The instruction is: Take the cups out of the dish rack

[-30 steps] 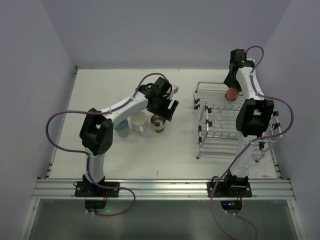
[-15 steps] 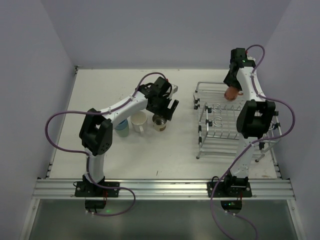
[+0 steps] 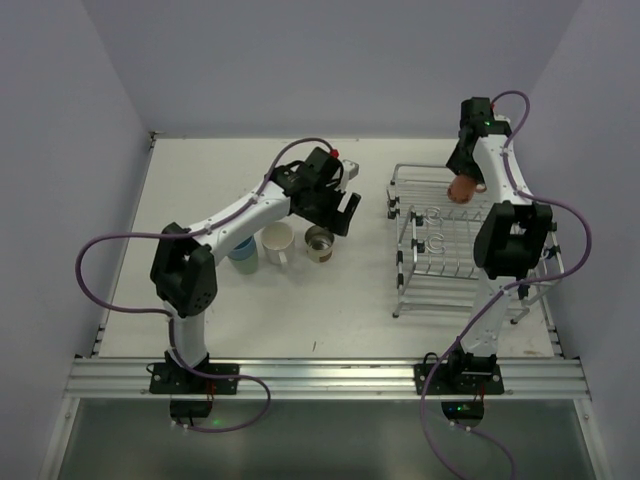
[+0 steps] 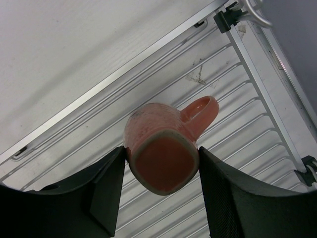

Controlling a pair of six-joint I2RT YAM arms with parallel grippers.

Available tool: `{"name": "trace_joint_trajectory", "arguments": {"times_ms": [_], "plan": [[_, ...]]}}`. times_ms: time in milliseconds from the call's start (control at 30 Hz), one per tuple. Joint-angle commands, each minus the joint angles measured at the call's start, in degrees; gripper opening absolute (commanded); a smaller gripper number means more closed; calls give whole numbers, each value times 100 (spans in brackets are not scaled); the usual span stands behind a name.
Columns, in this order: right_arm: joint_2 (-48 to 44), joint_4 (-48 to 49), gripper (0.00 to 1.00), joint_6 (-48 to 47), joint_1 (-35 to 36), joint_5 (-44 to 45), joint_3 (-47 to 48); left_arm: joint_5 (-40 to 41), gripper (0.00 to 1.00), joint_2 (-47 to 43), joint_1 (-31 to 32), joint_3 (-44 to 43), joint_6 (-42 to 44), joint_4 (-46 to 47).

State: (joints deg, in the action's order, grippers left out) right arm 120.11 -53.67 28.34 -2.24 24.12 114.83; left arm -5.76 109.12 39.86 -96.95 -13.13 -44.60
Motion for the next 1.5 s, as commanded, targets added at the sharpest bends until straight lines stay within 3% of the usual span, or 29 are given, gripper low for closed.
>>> {"name": "trace_joint_trajectory", "arguments": {"times_ms": [0, 333, 567, 1200, 1467], "plan": [[-550, 15, 0, 75, 48, -4, 31, -127, 89, -304, 40, -359, -94, 4], [-761, -214, 0, 198, 180, -74, 93, -162, 89, 48, -39, -1335, 12, -348], [-1025, -337, 0, 269, 435, -135, 49, -1118, 89, -92, -618, -1108, -339, 117], [-1895, -495, 0, 620, 488, -1023, -259, -3044, 87, -146, -962, -369, -2958, 3597], [-1974, -759, 0, 761, 488, -1418, 92, -3958, 82, 311, -1138, 17, -4741, 6162]]}}
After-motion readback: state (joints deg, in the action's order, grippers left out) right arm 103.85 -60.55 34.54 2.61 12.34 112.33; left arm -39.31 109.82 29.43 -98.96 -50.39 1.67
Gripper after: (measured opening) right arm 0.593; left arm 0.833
